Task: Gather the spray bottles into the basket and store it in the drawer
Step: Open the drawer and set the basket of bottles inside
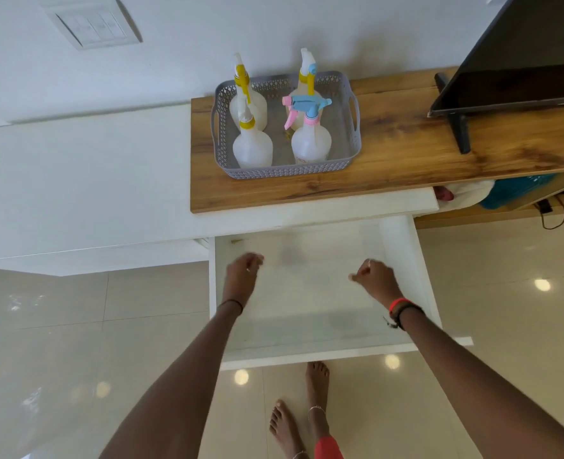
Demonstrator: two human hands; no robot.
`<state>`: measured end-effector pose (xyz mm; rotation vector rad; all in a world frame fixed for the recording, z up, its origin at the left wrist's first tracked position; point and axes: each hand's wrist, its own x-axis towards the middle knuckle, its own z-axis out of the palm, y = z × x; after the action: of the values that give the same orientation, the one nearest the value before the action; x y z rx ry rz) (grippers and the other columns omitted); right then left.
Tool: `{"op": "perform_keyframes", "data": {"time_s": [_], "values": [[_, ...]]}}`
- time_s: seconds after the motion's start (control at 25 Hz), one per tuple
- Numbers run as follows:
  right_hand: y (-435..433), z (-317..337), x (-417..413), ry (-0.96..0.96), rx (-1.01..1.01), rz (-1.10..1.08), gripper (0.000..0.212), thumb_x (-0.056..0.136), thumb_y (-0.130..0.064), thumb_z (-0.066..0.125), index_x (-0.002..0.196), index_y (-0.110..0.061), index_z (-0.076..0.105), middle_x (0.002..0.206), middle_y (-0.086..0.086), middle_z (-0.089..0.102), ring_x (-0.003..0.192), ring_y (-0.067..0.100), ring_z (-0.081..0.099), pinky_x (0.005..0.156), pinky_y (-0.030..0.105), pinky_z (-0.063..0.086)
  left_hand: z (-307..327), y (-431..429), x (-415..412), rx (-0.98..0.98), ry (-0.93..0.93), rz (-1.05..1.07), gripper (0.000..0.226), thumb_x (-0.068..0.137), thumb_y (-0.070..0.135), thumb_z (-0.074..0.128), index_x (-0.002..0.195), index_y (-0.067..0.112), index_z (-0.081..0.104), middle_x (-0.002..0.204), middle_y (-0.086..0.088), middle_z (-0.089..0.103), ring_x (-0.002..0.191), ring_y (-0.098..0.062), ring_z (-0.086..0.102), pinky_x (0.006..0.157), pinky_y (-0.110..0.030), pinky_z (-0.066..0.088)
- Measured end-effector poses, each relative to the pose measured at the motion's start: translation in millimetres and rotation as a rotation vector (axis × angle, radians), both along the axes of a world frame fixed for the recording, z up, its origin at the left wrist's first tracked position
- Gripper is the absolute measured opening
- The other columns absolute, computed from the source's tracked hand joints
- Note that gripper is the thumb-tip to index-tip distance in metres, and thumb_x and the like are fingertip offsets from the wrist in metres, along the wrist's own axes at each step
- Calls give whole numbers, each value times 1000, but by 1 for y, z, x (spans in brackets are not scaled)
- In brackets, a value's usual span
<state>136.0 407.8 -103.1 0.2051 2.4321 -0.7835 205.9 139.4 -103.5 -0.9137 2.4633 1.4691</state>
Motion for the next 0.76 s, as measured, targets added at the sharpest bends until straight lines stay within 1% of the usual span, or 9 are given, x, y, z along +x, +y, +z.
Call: {"op": "perform_keyframes", "data": {"time_s": [0.08, 0.16, 0.24, 0.32, 0.44, 0.56, 0.64, 0.72, 0.76], "values": [[-5, 16, -47, 85, -60, -128, 23, 83, -21, 68, 85, 1, 64, 91, 21, 70, 86, 29, 64, 74, 26, 43, 16, -27, -37, -6, 93, 196, 24, 95, 12, 47, 96, 4, 69, 83, -5, 70, 67, -16, 61, 77, -38, 54], [-11, 33, -95, 165, -142, -287, 22, 83, -21, 66, 84, 1, 64, 92, 22, 71, 86, 31, 66, 82, 36, 53, 30, -55, -74, -39, 186, 373, 26, 96, 17, 45, 97, 3, 68, 77, -3, 67, 62, -17, 57, 72, -40, 53], [-19, 47, -139, 224, -258, -437, 13, 83, -16, 64, 75, -6, 59, 87, 21, 69, 78, 28, 64, 86, 45, 56, 40, -80, -110, -69, 239, 497, 27, 97, 17, 45, 102, 1, 65, 91, -16, 71, 75, -29, 63, 83, -47, 55], [-28, 56, -180, 281, -317, -503, 7, 85, -11, 57, 78, -10, 57, 84, 16, 64, 77, 26, 62, 86, 47, 56, 46, -100, -143, -74, 236, 552, 28, 96, 17, 46, 112, -1, 62, 111, -22, 68, 100, -35, 65, 96, -44, 51], [-40, 56, -230, 284, -278, -509, 12, 86, -14, 55, 94, -8, 62, 93, 12, 64, 91, 27, 62, 93, 44, 53, 48, -114, -181, -75, 136, 502, 33, 96, 20, 48, 122, 3, 59, 123, -15, 65, 118, -28, 58, 101, -30, 42], [-54, 51, -264, 149, -322, -461, 14, 88, -24, 57, 88, -10, 60, 88, 11, 57, 84, 23, 54, 90, 40, 50, 43, -120, -209, -15, 22, 398, 40, 96, 29, 49, 126, 3, 57, 120, -10, 63, 122, -26, 55, 104, -34, 40], [-60, 48, -279, 37, -335, -403, 23, 90, -27, 57, 94, -5, 60, 93, 16, 58, 91, 27, 57, 96, 41, 48, 38, -124, -221, 3, -21, 332, 35, 96, 32, 49, 112, 3, 60, 112, -9, 62, 110, -24, 57, 97, -34, 42], [-66, 45, -289, -43, -340, -359, 43, 91, -27, 56, 124, 1, 54, 124, 18, 60, 116, 32, 57, 104, 47, 45, 34, -127, -230, 32, -46, 289, 20, 96, 29, 49, 94, 11, 57, 99, -8, 57, 94, -19, 52, 85, -31, 41], [-68, 45, -292, -69, -348, -331, 47, 92, -25, 56, 131, 1, 49, 130, 18, 57, 121, 33, 55, 105, 48, 45, 32, -128, -233, 53, -59, 272, 16, 96, 26, 49, 93, 13, 57, 96, -8, 55, 90, -18, 50, 81, -30, 40]]}}
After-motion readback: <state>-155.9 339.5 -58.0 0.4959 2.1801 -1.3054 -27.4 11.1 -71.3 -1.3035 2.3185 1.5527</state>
